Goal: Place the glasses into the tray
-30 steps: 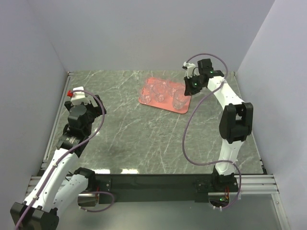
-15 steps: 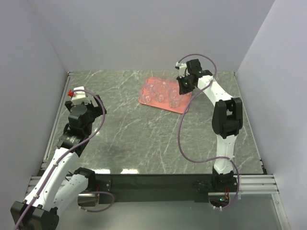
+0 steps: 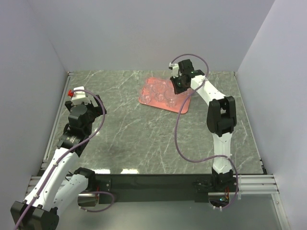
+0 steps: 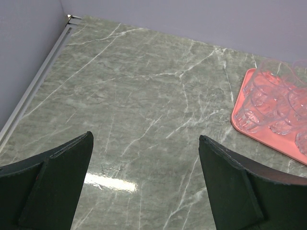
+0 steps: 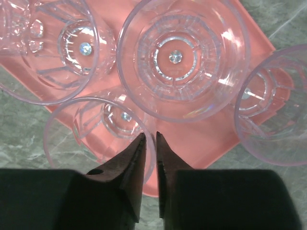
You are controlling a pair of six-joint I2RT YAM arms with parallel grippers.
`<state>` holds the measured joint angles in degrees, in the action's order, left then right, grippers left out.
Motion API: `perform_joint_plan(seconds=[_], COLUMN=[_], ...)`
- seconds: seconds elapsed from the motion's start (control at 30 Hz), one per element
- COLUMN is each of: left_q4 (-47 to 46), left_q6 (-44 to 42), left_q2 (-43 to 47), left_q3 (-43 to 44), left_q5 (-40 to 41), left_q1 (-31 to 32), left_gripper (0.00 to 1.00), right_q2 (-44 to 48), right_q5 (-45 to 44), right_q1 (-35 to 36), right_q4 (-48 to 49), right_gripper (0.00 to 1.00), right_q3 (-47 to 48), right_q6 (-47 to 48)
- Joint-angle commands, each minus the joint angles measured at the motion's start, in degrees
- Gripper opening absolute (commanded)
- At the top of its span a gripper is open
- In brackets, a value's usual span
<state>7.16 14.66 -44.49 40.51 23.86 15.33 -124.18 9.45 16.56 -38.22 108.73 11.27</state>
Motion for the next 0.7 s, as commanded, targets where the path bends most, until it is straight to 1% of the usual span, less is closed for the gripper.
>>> perform_joint_plan(seconds=[0.0,0.07,0.1,0.27,0.3,0.37,0.43,0.47,0.53,0.63,0.67], left_q4=[-1.01,-1.01,-1.01,-1.01,-1.09,-1.18,-1.18,-1.18,-1.36,-1.45,-1.62], left_q6=[-0.59,-0.59,-0.59,-0.59,-0.59,-0.51,-0.59,-0.51,-0.59,-0.59,-0.59], left_q2=[0.63,0.72,0.72,1.07,1.25,1.51,1.60,1.77,1.77,1.77,1.86], left_q3=[0.80,0.80,0.71,0.62,0.62,0.62,0.45,0.53,0.45,0.27,0.27], left_q5=[0.40,0.31,0.31,0.40,0.40,0.31,0.23,0.05,-0.04,-0.48,-0.48], left_q1=[-0.22,-0.22,-0.22,-0.22,-0.22,-0.22,-0.22,-0.22,-0.22,-0.22,-0.22], left_gripper=[0.97,0.97,0.97,0.97,0.97,0.97,0.98,0.98,0.98,0.98,0.98], right_q2=[1.65,2.62,3.67,7.54,9.72,12.54,17.46,19.31,24.49,32.05,33.98], right_q5=[-0.93,-0.84,-0.75,-0.66,-1.10,-1.37,-1.72,-1.46,-0.67,0.56,1.09], right_q1=[0.05,0.14,0.06,0.05,-0.03,-0.38,-0.73,-1.26,-2.05,-3.90,-4.60], right_q4=[1.57,1.92,1.92,1.04,0.87,1.39,2.35,2.71,3.41,4.99,5.34], right_gripper=[0.29,0.34,0.40,0.45,0.47,0.48,0.51,0.51,0.54,0.58,0.59], right_q3=[2.28,1.14,0.79,-1.14,-1.76,-4.92,-7.90,-11.14,-14.75,-24.58,-26.44], right_q6=[-0.02,0.42,0.42,1.39,1.48,2.09,2.27,2.53,2.97,3.41,3.41])
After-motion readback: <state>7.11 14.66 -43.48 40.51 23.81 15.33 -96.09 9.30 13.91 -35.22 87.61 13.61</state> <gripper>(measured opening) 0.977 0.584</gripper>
